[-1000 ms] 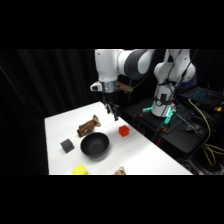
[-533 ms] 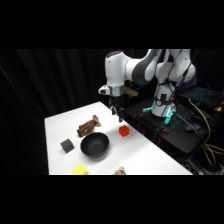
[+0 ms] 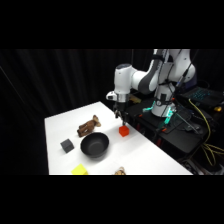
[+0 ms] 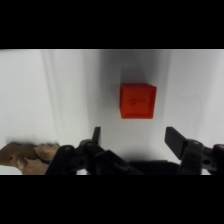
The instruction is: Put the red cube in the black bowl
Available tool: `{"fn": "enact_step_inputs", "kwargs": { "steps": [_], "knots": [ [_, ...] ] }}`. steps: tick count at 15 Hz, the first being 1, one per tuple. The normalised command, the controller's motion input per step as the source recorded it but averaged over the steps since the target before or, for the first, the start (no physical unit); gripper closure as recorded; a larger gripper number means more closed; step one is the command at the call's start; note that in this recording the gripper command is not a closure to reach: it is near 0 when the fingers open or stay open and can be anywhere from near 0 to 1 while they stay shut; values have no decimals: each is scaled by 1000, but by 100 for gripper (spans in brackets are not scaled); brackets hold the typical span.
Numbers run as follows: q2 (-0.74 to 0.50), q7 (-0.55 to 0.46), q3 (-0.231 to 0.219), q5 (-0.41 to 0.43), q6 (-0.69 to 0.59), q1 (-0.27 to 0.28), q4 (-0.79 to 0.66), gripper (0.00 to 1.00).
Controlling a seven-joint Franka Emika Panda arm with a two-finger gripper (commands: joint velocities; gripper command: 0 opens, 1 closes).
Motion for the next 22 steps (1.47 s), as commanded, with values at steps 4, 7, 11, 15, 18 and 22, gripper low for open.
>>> {"fn": "enact_step_inputs", "kwargs": {
  "steps": [4, 7, 11, 15, 18, 22],
  "knots": [
    [224, -432, 96, 408, 402, -62, -46, 0],
    [154, -327, 234, 381, 217, -126, 13, 0],
    [135, -190, 175, 169, 220, -128, 27, 0],
    [173, -179, 179, 129, 258, -180, 28, 0],
    [181, -124, 157, 52, 256, -176, 34, 0],
    [104, 17, -24, -112, 245, -36, 8, 100]
  ]
}}
